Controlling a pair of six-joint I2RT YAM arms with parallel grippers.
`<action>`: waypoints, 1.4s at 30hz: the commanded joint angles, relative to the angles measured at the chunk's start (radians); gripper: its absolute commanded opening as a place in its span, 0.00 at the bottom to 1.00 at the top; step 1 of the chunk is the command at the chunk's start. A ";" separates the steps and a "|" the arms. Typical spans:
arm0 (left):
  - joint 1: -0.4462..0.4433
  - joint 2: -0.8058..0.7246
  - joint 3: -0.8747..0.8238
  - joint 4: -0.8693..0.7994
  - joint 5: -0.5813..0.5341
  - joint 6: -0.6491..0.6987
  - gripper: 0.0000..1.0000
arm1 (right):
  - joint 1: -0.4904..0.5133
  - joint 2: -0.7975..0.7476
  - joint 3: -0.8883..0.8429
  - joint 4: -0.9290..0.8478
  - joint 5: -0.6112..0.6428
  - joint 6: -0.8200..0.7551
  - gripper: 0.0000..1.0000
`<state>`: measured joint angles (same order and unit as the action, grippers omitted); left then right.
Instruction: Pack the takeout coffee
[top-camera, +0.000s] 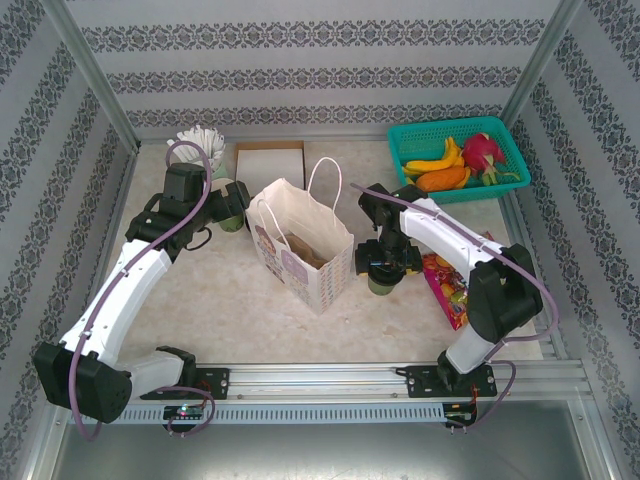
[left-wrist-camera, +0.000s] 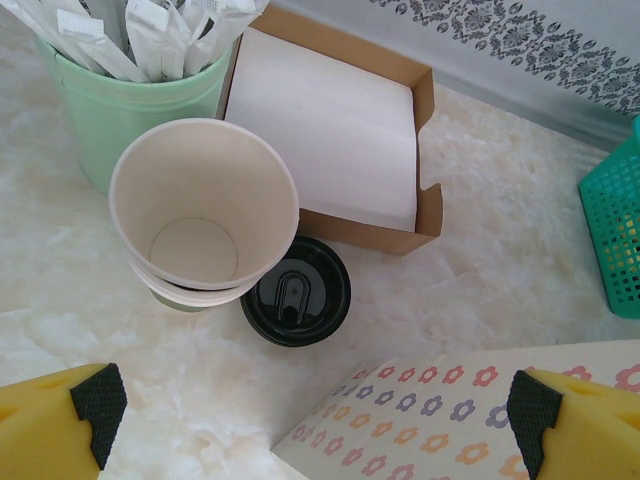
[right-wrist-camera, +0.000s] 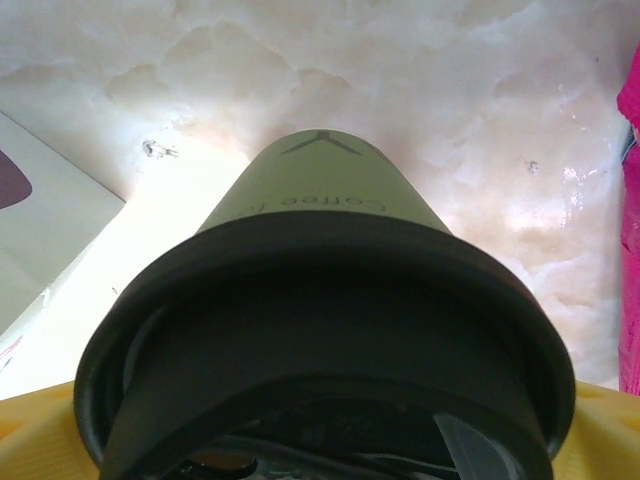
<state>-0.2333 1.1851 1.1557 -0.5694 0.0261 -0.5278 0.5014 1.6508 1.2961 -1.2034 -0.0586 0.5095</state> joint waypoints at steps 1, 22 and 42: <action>0.011 0.012 0.007 -0.020 0.003 0.023 1.00 | -0.001 0.015 0.031 -0.033 0.028 -0.021 0.98; 0.015 0.046 0.149 0.009 0.146 0.184 1.00 | -0.014 -0.137 0.050 -0.142 0.032 -0.042 0.73; -0.005 0.385 0.545 -0.371 0.509 0.717 0.78 | 0.080 -0.297 0.333 -0.440 0.121 0.007 0.71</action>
<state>-0.2298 1.5497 1.6547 -0.8616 0.5598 0.1162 0.5682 1.3808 1.5742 -1.5539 0.0158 0.4885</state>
